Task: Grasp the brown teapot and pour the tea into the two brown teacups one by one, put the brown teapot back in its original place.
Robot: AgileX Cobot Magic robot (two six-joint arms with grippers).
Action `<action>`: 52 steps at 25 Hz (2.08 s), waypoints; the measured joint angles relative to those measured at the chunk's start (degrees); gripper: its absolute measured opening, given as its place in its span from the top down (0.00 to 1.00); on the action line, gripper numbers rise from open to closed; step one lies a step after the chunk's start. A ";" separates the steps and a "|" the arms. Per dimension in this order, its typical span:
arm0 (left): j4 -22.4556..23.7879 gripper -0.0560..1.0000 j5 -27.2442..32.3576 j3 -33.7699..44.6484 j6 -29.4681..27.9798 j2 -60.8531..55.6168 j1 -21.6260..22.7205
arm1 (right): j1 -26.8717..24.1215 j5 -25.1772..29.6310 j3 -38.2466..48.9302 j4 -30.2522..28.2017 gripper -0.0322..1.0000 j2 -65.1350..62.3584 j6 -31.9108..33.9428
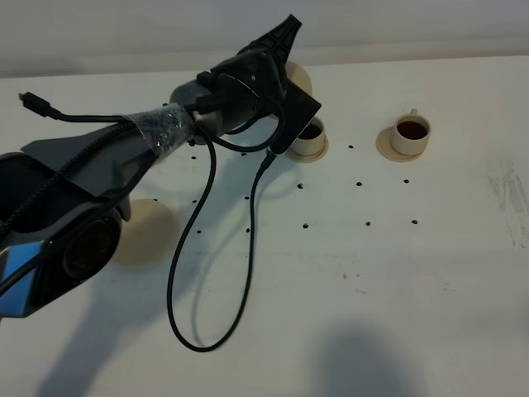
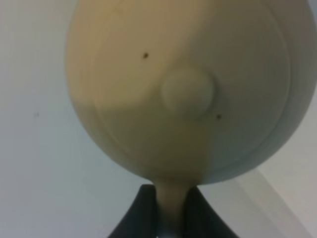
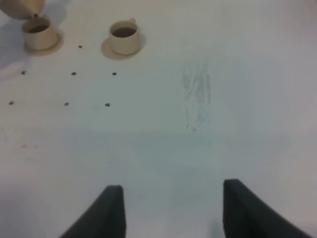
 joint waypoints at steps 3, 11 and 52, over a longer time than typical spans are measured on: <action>-2.98 0.87 1.87 0.00 0.00 -1.00 0.00 | 0.00 0.00 0.00 0.00 0.55 0.00 0.00; -15.76 0.87 11.15 0.00 0.01 -2.84 0.00 | 0.00 0.00 0.00 0.00 0.55 0.00 0.00; -45.97 0.87 39.12 1.36 -45.39 -12.85 0.21 | 0.00 0.00 0.00 0.00 0.55 0.00 0.00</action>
